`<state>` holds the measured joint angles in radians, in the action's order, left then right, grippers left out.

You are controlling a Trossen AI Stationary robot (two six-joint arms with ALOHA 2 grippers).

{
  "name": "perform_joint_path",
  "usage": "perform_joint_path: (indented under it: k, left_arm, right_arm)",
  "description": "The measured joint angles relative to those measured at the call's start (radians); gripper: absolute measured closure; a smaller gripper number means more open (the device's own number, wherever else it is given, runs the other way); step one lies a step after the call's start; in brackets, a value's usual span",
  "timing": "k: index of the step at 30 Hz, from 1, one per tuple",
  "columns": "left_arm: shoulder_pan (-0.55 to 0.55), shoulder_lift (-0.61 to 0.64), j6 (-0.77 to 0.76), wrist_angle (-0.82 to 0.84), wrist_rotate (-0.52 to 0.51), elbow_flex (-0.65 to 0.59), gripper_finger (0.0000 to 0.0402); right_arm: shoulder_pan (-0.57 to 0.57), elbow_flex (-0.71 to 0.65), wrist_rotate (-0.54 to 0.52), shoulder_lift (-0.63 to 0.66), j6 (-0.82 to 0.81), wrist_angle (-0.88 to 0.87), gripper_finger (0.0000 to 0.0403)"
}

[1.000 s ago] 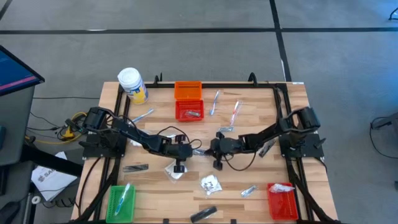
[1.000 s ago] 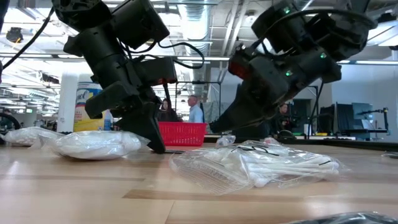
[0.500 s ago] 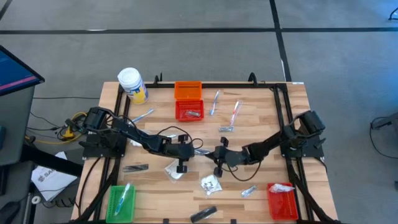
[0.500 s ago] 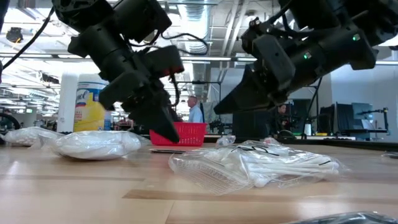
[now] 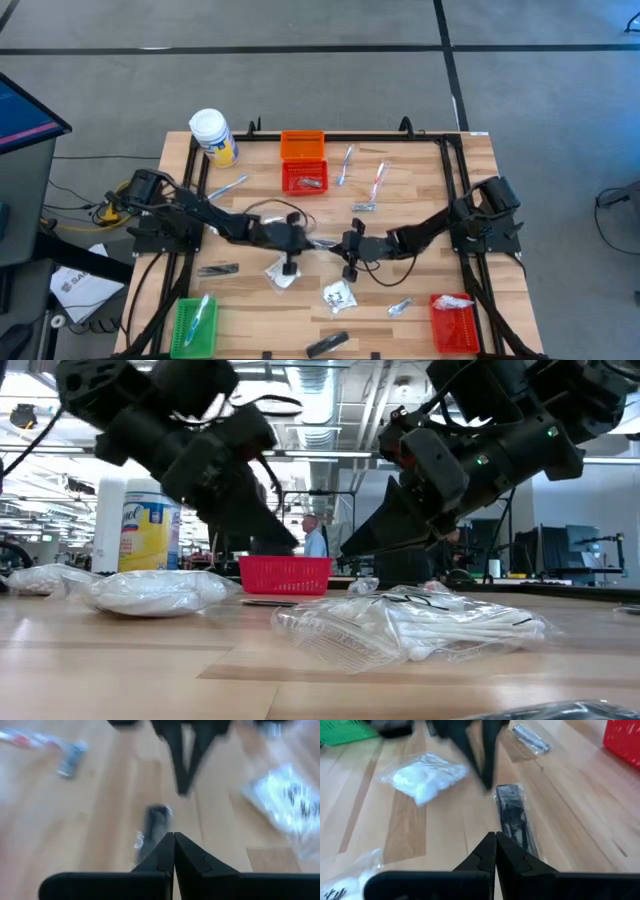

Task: Pick & Place Travel size toiletries
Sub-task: Put the comb into the orange basket

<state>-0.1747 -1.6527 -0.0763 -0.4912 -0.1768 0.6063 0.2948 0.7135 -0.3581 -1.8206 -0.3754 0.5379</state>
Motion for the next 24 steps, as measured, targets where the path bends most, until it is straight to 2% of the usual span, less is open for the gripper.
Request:
perform_joint_path:
  k: [3,7,10,14,18,24]
  left_arm:
    - [0.021,0.115,-0.031,-0.091,0.019,-0.099,0.0401]
    - [0.027,0.256,-0.056,-0.104,0.017,-0.193,0.0401]
    - [0.025,0.315,-0.060,-0.120,0.015,-0.232,0.0401]
    - [0.024,0.336,-0.063,-0.137,0.013,-0.244,0.0401]
    - [0.024,0.321,-0.063,-0.142,0.012,-0.246,0.0401]
    - [0.025,0.289,-0.063,-0.175,0.008,-0.245,0.0401]
  right_arm:
    - [-0.008,0.005,0.017,0.000,-0.013,-0.020,0.0403]
    - [-0.022,0.007,0.034,0.000,-0.033,-0.040,0.0403]
    - [-0.040,0.007,0.120,0.000,-0.031,-0.035,0.0403]
    - [-0.028,0.008,0.090,0.000,-0.013,-0.032,0.0403]
    - [-0.025,0.035,0.145,0.000,0.001,-0.061,0.0403]
    - [-0.007,0.106,0.154,-0.070,0.029,-0.156,0.0403]
